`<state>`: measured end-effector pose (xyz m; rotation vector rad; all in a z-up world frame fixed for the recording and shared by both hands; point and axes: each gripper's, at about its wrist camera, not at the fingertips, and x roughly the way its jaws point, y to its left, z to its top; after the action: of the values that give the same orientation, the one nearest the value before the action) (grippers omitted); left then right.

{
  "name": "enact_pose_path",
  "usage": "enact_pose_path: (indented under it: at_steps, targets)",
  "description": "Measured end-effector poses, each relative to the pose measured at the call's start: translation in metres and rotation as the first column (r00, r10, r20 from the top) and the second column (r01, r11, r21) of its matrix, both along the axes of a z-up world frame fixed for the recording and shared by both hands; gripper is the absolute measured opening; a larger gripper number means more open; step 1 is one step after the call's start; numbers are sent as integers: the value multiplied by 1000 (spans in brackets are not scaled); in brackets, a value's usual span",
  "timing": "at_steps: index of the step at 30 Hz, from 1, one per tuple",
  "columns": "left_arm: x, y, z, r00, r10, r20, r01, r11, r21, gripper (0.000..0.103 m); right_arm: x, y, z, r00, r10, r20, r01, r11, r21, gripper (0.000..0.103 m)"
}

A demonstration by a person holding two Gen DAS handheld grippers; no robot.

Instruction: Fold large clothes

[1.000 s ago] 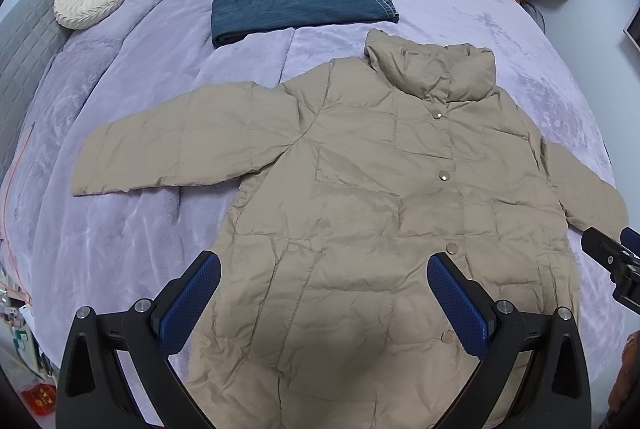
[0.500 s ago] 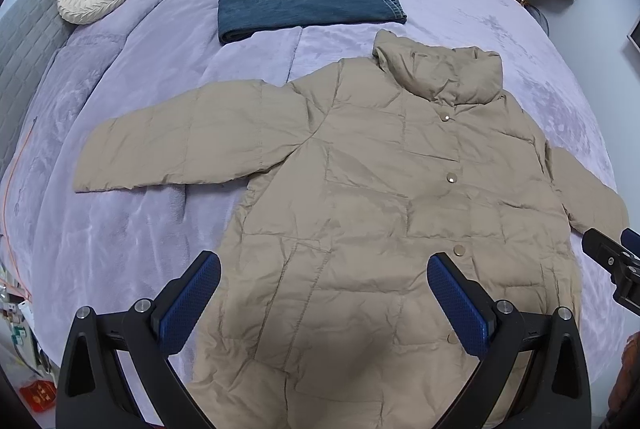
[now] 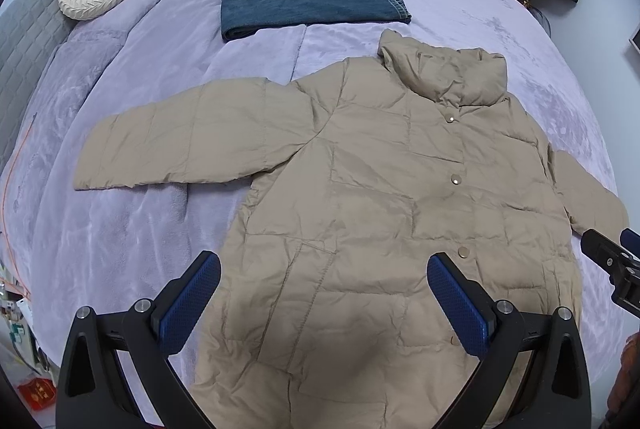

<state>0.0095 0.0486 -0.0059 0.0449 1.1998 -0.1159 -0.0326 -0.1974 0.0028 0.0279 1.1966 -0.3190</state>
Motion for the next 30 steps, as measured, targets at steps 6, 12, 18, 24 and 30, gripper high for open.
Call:
enact_pose_path:
  at_steps: [6,12,18,24,30]
  targets:
    - [2,2,-2,1000,4,-3,-4,1000,-4,103,2,4,-1,1000,2,-4,-2,1000,-4,103]
    - [7,6,-7,1000,9,-13,-9,1000,-8,103,8,7,-7,1000,7,-15,-7,1000,-9,103]
    - [11,8,-13,1000,4,-22,-4,1000,-14,103,12,8,-13,1000,1,-27,-2,1000,-10,103]
    - [16,13,-20,999,-9,-34,8,999,-32,103,15,7,-19,1000,-28,-9,28,1000,-4,103]
    - [25,37,-34,998,12,-64,-23,984,-178,103,20,7,-25,999,-37,5,37,999,9,103]
